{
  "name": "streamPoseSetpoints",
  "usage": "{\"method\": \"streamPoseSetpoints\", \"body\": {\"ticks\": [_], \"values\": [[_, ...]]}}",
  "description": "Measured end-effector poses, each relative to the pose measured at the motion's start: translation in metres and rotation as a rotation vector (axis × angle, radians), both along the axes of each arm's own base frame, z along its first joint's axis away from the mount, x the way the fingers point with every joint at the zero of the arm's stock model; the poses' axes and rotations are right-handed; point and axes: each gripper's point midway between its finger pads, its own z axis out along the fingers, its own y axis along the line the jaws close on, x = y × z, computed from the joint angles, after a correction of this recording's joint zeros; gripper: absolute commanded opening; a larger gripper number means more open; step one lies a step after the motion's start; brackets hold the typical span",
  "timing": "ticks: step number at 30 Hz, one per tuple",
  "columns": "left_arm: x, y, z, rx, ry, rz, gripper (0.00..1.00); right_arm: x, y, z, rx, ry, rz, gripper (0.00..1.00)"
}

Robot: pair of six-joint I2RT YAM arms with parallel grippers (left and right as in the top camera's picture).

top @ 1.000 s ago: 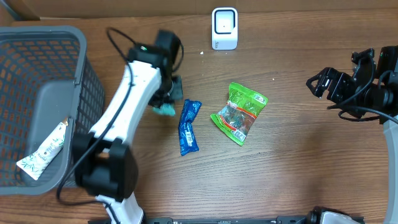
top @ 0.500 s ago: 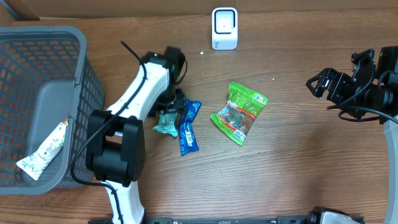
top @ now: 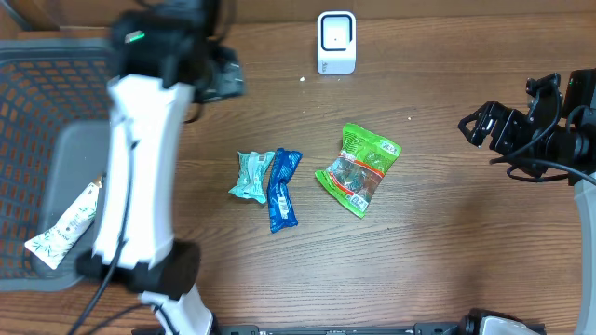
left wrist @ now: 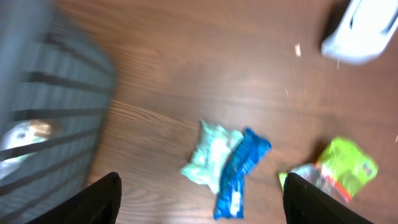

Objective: Scan the item barcode
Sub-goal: 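Lift the mint-green pack out and set it left of the blue bar, then reach into the basket and grasp the white conditioner tube with left gripper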

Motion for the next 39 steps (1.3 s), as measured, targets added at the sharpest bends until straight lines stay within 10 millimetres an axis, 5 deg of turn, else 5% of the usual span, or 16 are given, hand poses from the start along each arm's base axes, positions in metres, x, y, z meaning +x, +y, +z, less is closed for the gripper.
{"method": "streamPoseSetpoints", "body": {"ticks": [5, 9, 15, 19, 32, 39], "values": [[-0.035, 0.082, 0.050, -0.014, -0.145, 0.227, 0.74, -0.001, 0.000, -0.001, 0.002, 0.006, 0.000, 1.00], [-0.082, 0.152, 0.059, -0.030, -0.180, 0.488, 0.77, -0.003, 0.001, -0.002, 0.003, 0.014, -0.001, 1.00], [-0.144, 0.227, 0.016, -0.098, -0.086, 0.925, 0.85, -0.004, 0.001, -0.002, 0.004, 0.017, 0.000, 1.00], [-0.147, 0.263, -0.034, -0.170, -0.047, 1.077, 0.84, -0.004, 0.002, -0.001, 0.010, 0.016, 0.003, 1.00], [-0.126, 0.276, -0.190, -0.333, -0.002, 1.126, 0.81, -0.004, 0.004, 0.000, 0.024, 0.014, 0.010, 1.00], [-0.120, 0.279, -0.235, -0.345, -0.066, 1.151, 0.82, -0.003, 0.004, 0.000, 0.024, 0.013, 0.010, 1.00]]}}
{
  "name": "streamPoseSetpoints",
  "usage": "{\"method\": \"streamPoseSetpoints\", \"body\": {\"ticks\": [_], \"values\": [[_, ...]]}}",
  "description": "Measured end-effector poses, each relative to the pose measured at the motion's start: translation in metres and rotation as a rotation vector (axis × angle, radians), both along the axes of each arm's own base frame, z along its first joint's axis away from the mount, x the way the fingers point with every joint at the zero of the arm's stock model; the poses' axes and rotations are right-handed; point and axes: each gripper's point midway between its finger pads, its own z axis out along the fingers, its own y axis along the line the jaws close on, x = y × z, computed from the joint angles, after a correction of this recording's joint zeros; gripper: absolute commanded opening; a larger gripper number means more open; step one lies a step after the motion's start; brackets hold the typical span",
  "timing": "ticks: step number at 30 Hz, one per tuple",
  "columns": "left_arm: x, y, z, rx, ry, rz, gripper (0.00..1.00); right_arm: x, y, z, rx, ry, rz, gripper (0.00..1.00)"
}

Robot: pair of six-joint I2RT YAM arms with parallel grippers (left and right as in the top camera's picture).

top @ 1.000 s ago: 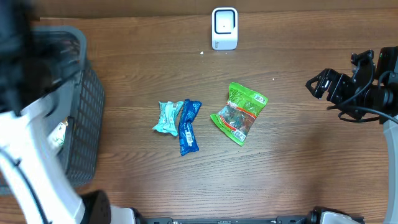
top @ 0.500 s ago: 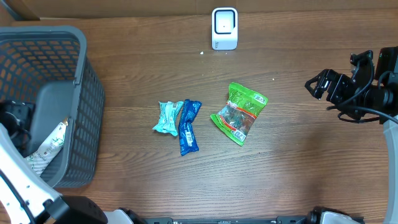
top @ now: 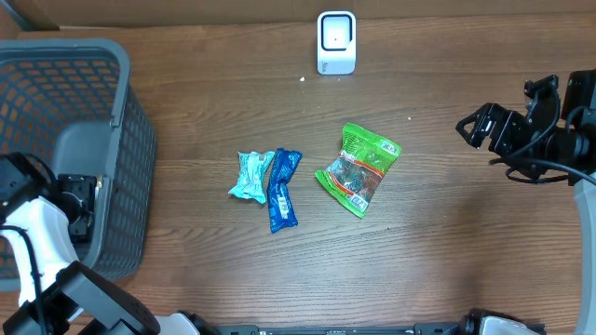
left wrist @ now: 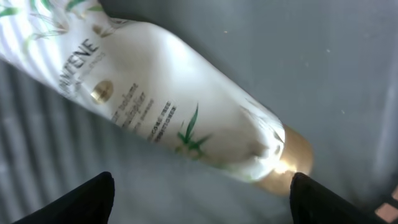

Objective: Scan the item barcode
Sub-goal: 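Reach into the basket and grasp the white conditioner tube with left gripper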

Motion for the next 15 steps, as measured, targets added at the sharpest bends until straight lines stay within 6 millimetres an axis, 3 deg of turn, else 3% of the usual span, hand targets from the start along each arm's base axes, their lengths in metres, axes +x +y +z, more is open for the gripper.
{"method": "streamPoseSetpoints", "body": {"ticks": [7, 10, 15], "values": [[0.009, 0.007, -0.026, 0.014, -0.031, 0.016, 0.84, 0.000, 0.000, 0.000, 0.000, 0.001, 0.000, 1.00], [0.014, 0.012, -0.031, 0.017, -0.044, 0.024, 0.75, 0.000, 0.000, 0.000, 0.000, 0.001, 0.000, 1.00], [0.022, 0.013, -0.034, -0.013, -0.065, 0.039, 0.51, 0.000, 0.000, 0.000, 0.000, 0.000, 0.000, 1.00]]}}
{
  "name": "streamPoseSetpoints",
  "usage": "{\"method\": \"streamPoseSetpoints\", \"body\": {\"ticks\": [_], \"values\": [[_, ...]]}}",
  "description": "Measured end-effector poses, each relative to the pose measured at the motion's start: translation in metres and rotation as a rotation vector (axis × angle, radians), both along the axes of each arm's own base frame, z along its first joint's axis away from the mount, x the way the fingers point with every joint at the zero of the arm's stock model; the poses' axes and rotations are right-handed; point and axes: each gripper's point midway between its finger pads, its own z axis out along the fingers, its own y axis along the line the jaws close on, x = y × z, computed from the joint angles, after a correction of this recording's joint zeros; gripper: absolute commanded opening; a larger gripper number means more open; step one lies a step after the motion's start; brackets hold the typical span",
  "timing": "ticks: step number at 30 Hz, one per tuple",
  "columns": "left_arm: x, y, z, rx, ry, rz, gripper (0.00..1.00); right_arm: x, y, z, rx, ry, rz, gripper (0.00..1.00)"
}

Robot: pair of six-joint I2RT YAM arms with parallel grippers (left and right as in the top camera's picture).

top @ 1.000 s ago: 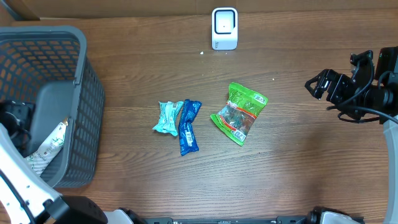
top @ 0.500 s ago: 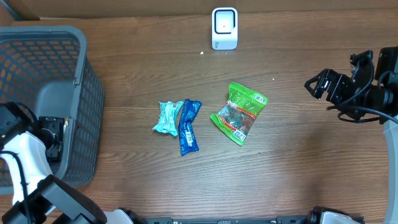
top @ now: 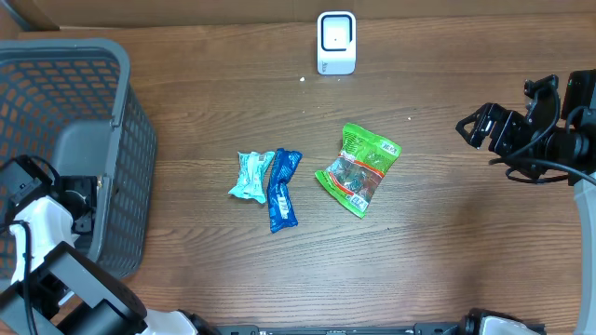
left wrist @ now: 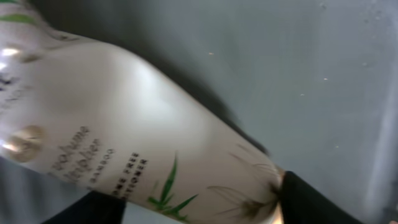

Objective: Scan the item barcode
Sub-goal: 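Reach into the basket and grasp the white conditioner tube with left gripper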

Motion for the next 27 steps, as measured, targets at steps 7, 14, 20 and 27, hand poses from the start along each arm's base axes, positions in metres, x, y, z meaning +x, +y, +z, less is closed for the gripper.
{"method": "streamPoseSetpoints", "body": {"ticks": [7, 14, 20, 27], "values": [[0.009, -0.004, 0.002, -0.037, -0.033, -0.016, 0.18, 0.000, 0.000, 0.000, 0.000, 0.000, 0.000, 1.00], [0.009, -0.006, 0.000, -0.008, -0.008, -0.131, 0.06, 0.000, 0.000, 0.000, 0.000, 0.000, 0.000, 1.00], [0.013, -0.013, -0.001, 0.037, 0.031, -0.252, 0.19, 0.000, 0.000, 0.000, 0.000, 0.000, 0.000, 1.00], [0.045, -0.064, -0.004, 0.059, 0.066, -0.508, 0.41, 0.000, 0.000, 0.000, 0.000, 0.000, 0.000, 1.00]]}}
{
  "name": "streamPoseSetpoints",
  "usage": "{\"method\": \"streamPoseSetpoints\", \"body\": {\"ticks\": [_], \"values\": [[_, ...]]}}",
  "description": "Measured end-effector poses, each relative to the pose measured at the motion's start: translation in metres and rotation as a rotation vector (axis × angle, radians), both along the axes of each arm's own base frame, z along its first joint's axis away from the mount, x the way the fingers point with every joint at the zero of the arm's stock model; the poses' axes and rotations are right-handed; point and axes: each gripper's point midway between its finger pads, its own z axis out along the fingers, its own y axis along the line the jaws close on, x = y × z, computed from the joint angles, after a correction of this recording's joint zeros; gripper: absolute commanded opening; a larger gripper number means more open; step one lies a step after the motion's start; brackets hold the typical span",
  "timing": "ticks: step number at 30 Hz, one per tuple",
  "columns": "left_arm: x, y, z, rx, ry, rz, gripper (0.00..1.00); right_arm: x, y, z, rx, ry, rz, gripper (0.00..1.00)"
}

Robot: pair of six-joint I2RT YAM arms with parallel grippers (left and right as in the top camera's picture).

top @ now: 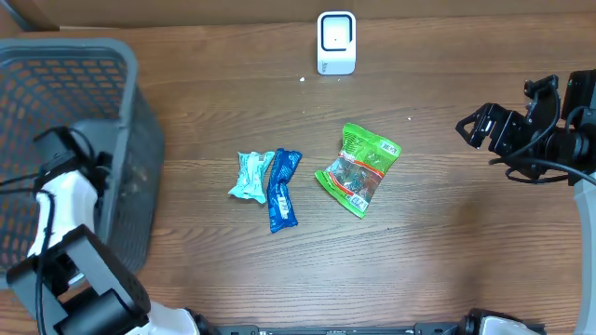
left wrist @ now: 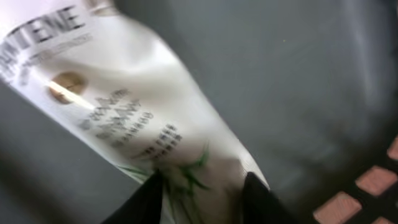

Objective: Scan the item barcode
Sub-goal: 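Reach into the basket and grasp the white conditioner tube with left gripper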

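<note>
In the left wrist view a white Pantene tube (left wrist: 124, 118) with green leaf print fills the frame, lying over the grey basket floor. My left gripper (left wrist: 202, 196) is shut on its lower part, one dark finger (left wrist: 148, 200) on each side. Overhead, the left arm (top: 63, 181) reaches into the grey basket (top: 56, 46) and hides the tube. The white scanner (top: 336, 42) stands at the table's back edge. My right gripper (top: 477, 126) hovers open at the far right, holding nothing.
A teal packet (top: 250, 175), a blue packet (top: 282, 189) and a green snack bag (top: 358, 169) lie mid-table. The basket's right wall (top: 140, 158) stands between the left arm and those items.
The left fingers, spread wide on either side of the tube, now press on it. Overhead, the left wrist sits farther back and the basket's right side has shifted toward the table's middle.
The left arm was first raised over the basket's edge, its open fingers looking at the table packets, with the tube lying in the basket. Then it was down inside the basket, open over the tube, then closer. Now it grips the tube. The right arm has stayed put.
</note>
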Motion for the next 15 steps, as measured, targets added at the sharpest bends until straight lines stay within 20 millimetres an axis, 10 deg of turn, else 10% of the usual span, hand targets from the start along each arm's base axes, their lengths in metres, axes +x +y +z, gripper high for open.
{"method": "streamPoseSetpoints", "body": {"ticks": [9, 13, 15], "values": [[0.004, -0.049, -0.015, -0.043, 0.058, -0.177, 0.93, 0.000, 0.000, 0.000, 0.000, 0.001, 0.000, 1.00], [0.009, -0.048, -0.013, -0.039, 0.037, -0.181, 0.89, 0.000, 0.000, 0.000, 0.000, 0.000, 0.000, 1.00], [0.009, -0.047, -0.013, -0.035, 0.037, -0.176, 0.72, 0.000, 0.000, 0.000, 0.000, 0.000, 0.001, 1.00]]}}
